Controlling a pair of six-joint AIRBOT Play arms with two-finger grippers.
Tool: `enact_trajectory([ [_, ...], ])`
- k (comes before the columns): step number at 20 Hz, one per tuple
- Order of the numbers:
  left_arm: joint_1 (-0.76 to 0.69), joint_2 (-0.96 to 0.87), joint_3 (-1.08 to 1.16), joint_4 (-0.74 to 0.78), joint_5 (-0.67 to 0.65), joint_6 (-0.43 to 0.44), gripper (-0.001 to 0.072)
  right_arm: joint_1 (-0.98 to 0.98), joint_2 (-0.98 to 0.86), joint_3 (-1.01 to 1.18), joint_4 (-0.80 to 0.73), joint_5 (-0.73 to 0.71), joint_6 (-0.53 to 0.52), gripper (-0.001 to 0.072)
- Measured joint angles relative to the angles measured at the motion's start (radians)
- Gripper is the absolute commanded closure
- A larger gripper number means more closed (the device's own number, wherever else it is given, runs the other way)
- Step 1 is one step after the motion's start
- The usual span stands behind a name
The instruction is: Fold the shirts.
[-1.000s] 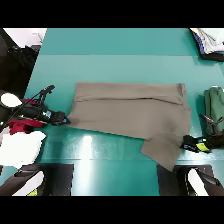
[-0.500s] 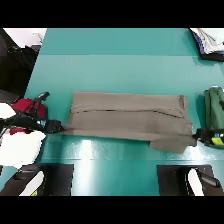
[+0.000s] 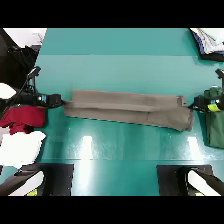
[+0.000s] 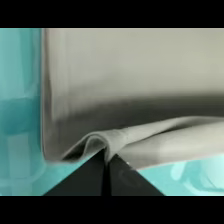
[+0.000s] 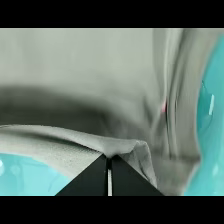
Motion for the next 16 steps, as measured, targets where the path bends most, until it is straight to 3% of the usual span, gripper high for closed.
enact_trajectory([
  [4,0.000,-0.169,0.095,-0.048,0.071,0.007,0.0683,0.034,-0.160,0.115,0.005,-0.022,-0.001,0.0690],
  [5,0.000,-0.200,0.113,-0.071,0.086,0.017,0.0493,0.041,-0.196,0.138,0.006,-0.026,0.000,0.0680],
  [6,0.000,-0.226,0.129,-0.098,0.113,0.026,0.0163,0.044,-0.225,0.159,0.013,-0.032,0.002,0.0571],
  [7,0.002,-0.246,0.143,-0.124,0.140,0.031,0.0040,0.046,-0.255,0.182,0.025,-0.047,0.007,0.0403],
  [10,0.000,-0.276,0.195,-0.192,0.192,0.040,0.0046,0.037,-0.323,0.258,0.094,-0.071,0.013,0.0223],
  [12,0.001,-0.284,0.243,-0.215,0.183,0.042,0.0046,0.016,-0.351,0.309,0.124,-0.067,0.016,0.0219],
  [14,0.000,-0.290,0.283,-0.226,0.127,0.045,0.0048,-0.016,-0.364,0.341,0.147,-0.018,0.007,0.0077],
  [15,0.000,-0.291,0.297,-0.232,0.093,0.047,0.0188,-0.039,-0.368,0.345,0.150,0.005,-0.002,0.0020],
  [16,0.000,-0.292,0.306,-0.235,0.063,0.047,0.0464,-0.062,-0.370,0.340,0.155,0.033,-0.009,0.0015],
])
